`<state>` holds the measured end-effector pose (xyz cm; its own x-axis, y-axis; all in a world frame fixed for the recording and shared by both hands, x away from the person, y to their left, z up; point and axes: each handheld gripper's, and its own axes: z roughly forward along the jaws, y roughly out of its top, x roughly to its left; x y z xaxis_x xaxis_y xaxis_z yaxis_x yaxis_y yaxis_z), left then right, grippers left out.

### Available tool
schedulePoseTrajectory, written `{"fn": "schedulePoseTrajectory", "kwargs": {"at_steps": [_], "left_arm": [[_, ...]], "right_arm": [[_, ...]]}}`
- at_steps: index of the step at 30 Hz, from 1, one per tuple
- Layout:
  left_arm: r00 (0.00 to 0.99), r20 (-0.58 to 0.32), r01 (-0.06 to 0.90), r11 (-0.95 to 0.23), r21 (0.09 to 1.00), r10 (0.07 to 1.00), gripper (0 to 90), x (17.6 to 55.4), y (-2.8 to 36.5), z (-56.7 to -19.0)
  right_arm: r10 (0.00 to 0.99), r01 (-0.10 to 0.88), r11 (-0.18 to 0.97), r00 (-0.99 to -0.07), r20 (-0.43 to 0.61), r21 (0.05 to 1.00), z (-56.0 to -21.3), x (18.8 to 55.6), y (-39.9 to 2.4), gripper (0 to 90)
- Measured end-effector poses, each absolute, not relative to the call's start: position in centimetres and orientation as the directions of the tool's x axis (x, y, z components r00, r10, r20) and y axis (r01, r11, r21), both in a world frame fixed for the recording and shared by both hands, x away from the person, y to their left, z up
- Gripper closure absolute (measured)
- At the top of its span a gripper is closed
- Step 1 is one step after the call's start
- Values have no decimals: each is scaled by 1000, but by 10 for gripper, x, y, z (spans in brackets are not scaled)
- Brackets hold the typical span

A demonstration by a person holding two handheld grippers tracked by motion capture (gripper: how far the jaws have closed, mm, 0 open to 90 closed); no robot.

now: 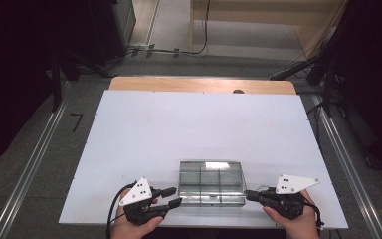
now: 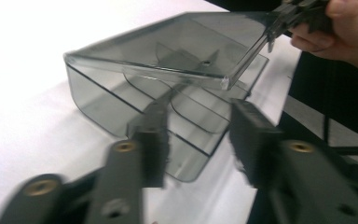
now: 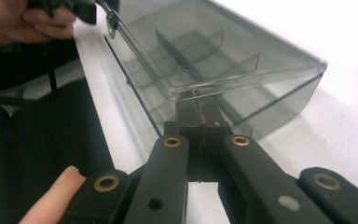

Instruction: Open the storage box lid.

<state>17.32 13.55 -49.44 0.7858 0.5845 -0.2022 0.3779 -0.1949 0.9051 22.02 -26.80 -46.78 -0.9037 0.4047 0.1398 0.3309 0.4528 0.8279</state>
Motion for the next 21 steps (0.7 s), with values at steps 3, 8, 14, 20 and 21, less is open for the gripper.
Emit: {"fn": "schedulePoseTrajectory", "kwargs": {"at_steps": [3, 8, 14, 20, 21], "left_arm": [[779, -210, 371, -165, 914, 590, 344, 174, 134, -491], [767, -168, 340, -169, 925, 620, 72, 179, 129, -484], [778, -156, 343, -203, 917, 609, 0, 192, 125, -485], [775, -150, 329, -190, 925, 613, 0, 213, 122, -479], [774, -154, 326, -179, 928, 614, 0, 217, 122, -477]], "right_arm": [[412, 321, 430, -902, 134, 844, -463, 220, -267, 883], [425, 316, 411, -896, 127, 855, -457, 221, -264, 883], [436, 308, 394, -892, 119, 866, -450, 226, -261, 883], [449, 305, 378, -886, 115, 874, -441, 234, -258, 883], [451, 306, 375, -885, 116, 875, -439, 235, -257, 882]]}}
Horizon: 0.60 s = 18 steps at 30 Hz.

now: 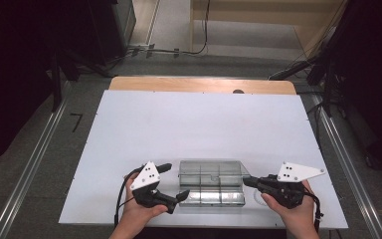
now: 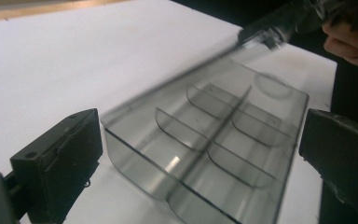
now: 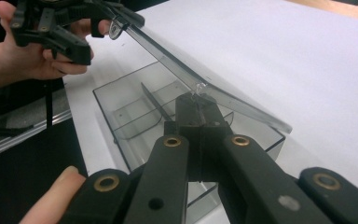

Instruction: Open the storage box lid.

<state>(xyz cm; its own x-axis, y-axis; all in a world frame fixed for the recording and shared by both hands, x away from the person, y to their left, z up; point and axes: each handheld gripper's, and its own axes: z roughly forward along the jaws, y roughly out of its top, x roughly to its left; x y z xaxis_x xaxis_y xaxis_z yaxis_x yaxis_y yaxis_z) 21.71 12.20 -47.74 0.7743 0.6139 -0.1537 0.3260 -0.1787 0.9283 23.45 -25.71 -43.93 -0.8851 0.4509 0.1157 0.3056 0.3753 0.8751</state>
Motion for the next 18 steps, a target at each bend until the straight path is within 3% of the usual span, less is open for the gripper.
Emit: {"fn": "schedulePoseTrajectory", "kwargs": {"at_steps": [6, 18], "left_arm": [[781, -176, 318, -140, 938, 599, 67, 235, 123, -470], [804, -184, 307, -131, 943, 566, 366, 257, 123, -464]], "right_arm": [[469, 303, 371, -877, 105, 878, -432, 241, -255, 883], [495, 309, 354, -863, 104, 883, -422, 254, -252, 882]]}}
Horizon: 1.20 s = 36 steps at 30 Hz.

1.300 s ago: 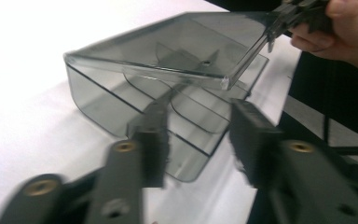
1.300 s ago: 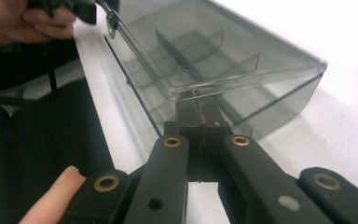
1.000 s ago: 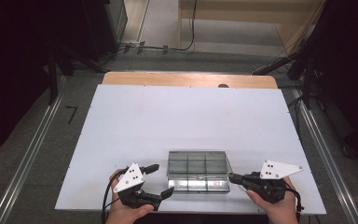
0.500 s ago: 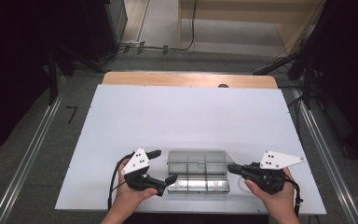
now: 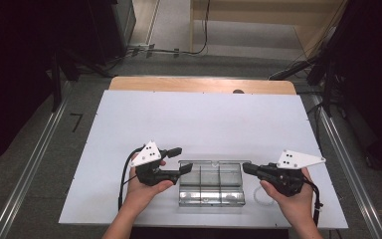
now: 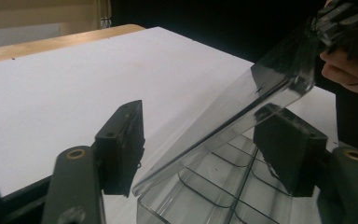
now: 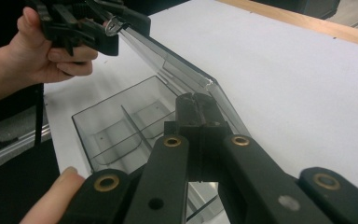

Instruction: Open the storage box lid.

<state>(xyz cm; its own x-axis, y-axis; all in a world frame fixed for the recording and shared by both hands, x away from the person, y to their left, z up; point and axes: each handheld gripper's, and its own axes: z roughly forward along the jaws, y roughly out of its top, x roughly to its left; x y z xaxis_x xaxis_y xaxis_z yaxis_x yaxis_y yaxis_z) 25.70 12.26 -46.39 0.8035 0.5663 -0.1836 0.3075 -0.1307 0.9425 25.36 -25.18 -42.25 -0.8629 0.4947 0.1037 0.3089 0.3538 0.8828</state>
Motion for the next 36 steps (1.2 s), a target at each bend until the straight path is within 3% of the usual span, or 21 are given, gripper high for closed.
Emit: {"fn": "schedulePoseTrajectory", "kwargs": {"at_steps": [4, 13, 21, 33, 36], "left_arm": [[814, -189, 316, -147, 937, 549, 480, 260, 119, -466], [812, -195, 323, -146, 935, 550, 621, 267, 125, -479], [820, -213, 335, -144, 931, 531, 635, 270, 130, -486], [807, -252, 356, -100, 929, 533, 670, 277, 132, -487], [805, -261, 362, -93, 928, 533, 678, 278, 133, -488]], "right_arm": [[499, 303, 354, -861, 95, 885, -421, 257, -250, 883], [487, 297, 366, -869, 90, 882, -423, 264, -244, 883], [478, 304, 383, -873, 95, 872, -431, 263, -247, 874], [523, 339, 312, -841, 137, 888, -439, 275, -268, 471], [522, 337, 321, -843, 131, 885, -441, 284, -260, 438]]}}
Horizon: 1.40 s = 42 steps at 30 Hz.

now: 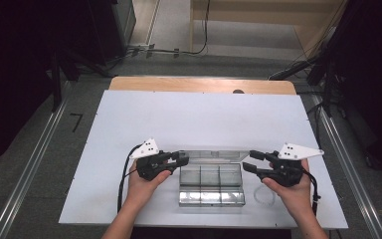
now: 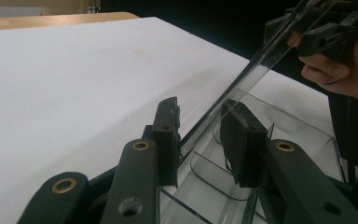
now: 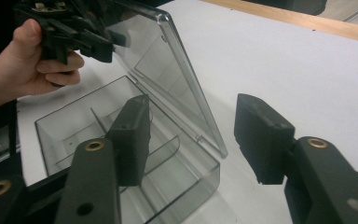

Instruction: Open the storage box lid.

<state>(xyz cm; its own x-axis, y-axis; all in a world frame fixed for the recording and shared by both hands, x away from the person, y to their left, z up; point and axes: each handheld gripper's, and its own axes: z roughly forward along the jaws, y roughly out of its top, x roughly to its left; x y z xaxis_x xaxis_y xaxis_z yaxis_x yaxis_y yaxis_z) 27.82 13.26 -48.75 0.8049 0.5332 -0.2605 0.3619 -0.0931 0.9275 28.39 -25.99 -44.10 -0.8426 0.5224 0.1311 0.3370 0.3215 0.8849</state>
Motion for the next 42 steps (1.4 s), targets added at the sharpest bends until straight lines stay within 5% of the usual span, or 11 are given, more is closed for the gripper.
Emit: {"fn": "schedulePoseTrajectory", "kwargs": {"at_steps": [18, 42], "left_arm": [[773, -317, 409, -50, 911, 550, 728, 288, 134, -494], [712, -401, 493, -5, 870, 576, 796, 295, 119, -502]], "right_arm": [[534, 355, 252, -827, 176, 900, -469, 310, -247, 704], [590, 441, 182, -764, 261, 879, -474, 317, -260, 779]]}}
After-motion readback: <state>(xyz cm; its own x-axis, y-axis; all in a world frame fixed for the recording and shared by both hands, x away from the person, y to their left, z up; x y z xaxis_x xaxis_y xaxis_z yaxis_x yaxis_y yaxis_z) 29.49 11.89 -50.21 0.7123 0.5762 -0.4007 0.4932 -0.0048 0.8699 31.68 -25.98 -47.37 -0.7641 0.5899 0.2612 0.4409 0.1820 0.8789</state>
